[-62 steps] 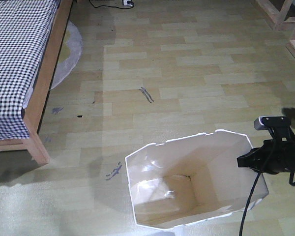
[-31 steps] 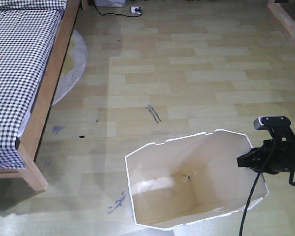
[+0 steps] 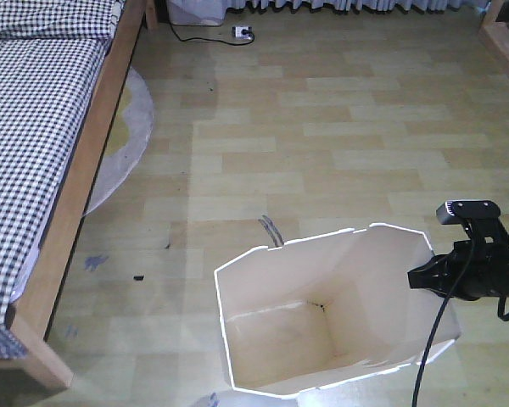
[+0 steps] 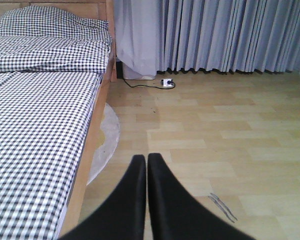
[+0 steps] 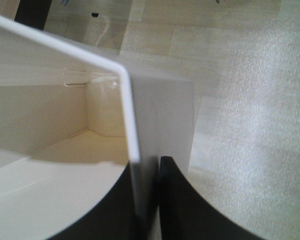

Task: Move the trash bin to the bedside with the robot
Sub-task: 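Carry the held bin with the right gripper toward the bed's side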

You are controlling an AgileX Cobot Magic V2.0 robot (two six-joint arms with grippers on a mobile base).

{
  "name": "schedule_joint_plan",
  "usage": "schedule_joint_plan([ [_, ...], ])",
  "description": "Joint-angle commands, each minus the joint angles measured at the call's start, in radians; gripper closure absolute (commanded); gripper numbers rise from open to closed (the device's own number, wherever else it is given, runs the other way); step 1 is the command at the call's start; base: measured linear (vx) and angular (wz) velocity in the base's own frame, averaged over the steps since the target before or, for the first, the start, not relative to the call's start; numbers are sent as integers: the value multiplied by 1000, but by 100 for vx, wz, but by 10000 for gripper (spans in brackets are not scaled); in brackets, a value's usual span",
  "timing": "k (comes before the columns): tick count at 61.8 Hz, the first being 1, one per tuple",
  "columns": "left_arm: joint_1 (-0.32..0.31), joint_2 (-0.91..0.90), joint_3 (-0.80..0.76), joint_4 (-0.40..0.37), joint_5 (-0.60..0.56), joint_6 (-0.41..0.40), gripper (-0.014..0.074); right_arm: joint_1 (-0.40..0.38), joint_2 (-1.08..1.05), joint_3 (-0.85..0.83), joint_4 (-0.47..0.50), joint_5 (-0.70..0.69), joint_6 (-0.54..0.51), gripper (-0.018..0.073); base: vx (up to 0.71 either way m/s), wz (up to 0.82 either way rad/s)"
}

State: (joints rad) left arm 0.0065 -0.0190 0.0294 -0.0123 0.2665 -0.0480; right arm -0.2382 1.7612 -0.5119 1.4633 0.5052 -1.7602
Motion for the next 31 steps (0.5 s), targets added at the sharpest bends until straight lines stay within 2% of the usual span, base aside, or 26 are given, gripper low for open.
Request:
schedule_joint_plan([
  [1,-2,-10,29,-4,-73,-8,602,-5,-52,-23,86,184,38,564,37,-5],
  [31,-2,-10,29,-4,-73,-8,602,-5,-52,-23,86,184,38,564,39,-4],
])
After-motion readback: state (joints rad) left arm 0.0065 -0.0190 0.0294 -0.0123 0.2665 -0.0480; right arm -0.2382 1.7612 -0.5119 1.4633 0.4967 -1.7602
